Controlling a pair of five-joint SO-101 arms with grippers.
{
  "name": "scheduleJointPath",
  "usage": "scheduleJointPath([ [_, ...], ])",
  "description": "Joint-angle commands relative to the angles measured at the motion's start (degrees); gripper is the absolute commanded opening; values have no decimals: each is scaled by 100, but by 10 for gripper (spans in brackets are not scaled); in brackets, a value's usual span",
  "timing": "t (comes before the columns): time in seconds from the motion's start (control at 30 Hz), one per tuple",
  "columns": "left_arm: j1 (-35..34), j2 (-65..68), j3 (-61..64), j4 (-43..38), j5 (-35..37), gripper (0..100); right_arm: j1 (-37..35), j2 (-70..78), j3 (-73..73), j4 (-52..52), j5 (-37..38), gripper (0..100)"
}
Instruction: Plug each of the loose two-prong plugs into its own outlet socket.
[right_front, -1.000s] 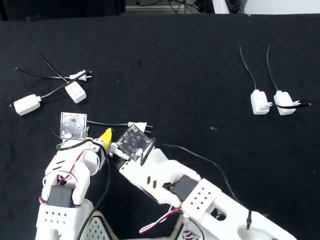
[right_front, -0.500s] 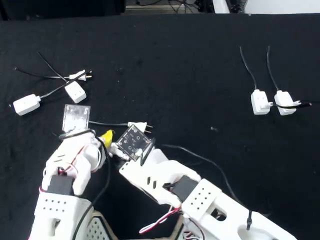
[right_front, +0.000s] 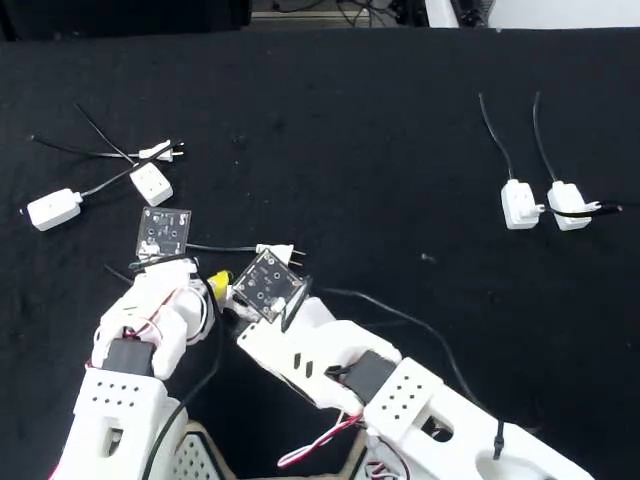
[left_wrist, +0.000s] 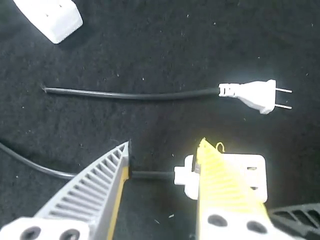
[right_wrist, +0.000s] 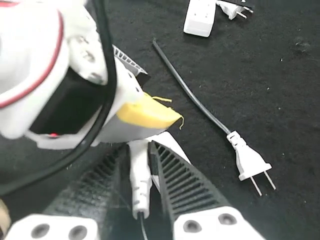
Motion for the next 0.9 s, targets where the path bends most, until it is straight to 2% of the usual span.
scheduleJointPath([
  [0.0,110,88,-198,18,-44,223,431,-365,-207,-26,-26,11],
  [0.17,-497,88,-382,9,-26,223,879,-330,-259,105,-26,11],
  [0.37,-734,88,-400,26,246,223,888,-330,-787,1248,-9,11],
  [0.5,-822,88,-400,35,246,223,862,-365,-1103,2330,826,31],
  [0.63,-1147,88,-470,35,281,223,457,-338,-1226,3235,1960,108],
  [0.7,-1402,88,-532,35,290,223,79,-338,-1033,3376,2277,128],
  [0.87,-2308,88,-787,35,343,223,-651,-321,-549,3165,2277,127],
])
